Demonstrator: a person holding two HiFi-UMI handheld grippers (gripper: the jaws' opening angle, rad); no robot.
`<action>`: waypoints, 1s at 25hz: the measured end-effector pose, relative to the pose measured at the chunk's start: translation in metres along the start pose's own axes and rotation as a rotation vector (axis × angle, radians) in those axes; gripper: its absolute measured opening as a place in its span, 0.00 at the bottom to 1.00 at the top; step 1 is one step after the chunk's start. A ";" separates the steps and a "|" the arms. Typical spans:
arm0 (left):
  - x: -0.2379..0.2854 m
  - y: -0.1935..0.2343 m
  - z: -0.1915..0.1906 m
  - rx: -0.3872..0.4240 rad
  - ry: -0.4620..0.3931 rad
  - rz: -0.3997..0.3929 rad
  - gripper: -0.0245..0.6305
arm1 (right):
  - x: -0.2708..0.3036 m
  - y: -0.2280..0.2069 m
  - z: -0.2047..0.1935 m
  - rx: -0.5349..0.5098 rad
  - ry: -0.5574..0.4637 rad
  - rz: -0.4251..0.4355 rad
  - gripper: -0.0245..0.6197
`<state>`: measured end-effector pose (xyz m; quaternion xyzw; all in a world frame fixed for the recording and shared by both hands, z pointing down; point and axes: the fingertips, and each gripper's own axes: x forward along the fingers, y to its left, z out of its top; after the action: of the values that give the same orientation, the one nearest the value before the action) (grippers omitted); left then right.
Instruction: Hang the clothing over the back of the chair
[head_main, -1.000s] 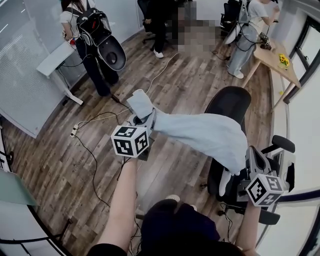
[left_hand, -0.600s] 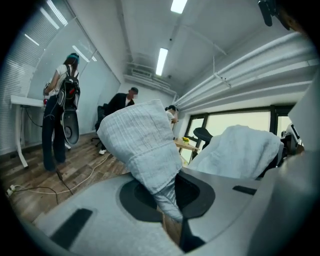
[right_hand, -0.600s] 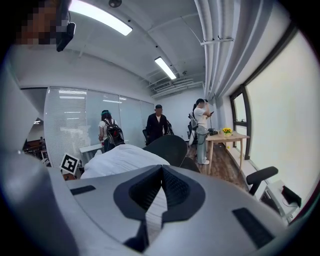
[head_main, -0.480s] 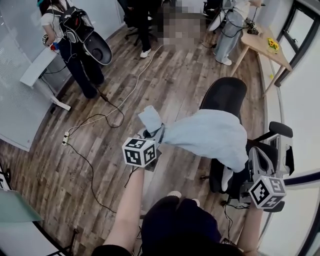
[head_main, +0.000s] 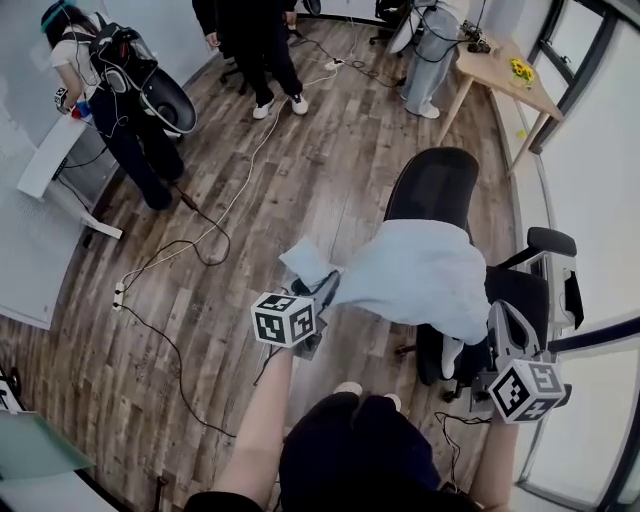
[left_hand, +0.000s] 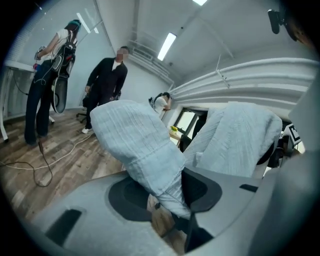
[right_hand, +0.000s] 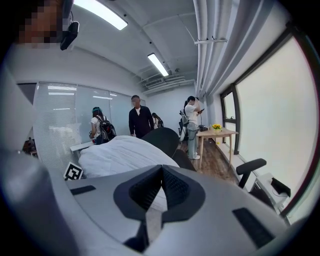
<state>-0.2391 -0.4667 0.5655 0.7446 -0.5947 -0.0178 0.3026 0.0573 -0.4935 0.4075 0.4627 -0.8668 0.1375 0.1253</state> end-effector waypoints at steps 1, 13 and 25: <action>0.001 0.000 -0.005 -0.007 0.017 -0.005 0.26 | -0.001 0.000 -0.003 0.001 0.002 -0.005 0.04; -0.037 0.037 -0.011 -0.086 -0.044 0.152 0.61 | -0.010 -0.012 -0.016 0.019 0.007 0.025 0.04; -0.089 0.012 -0.057 -0.098 -0.046 0.268 0.66 | -0.058 -0.007 -0.036 0.008 0.025 0.115 0.04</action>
<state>-0.2534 -0.3631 0.5882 0.6424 -0.6939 -0.0234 0.3244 0.0976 -0.4400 0.4217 0.4110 -0.8897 0.1535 0.1261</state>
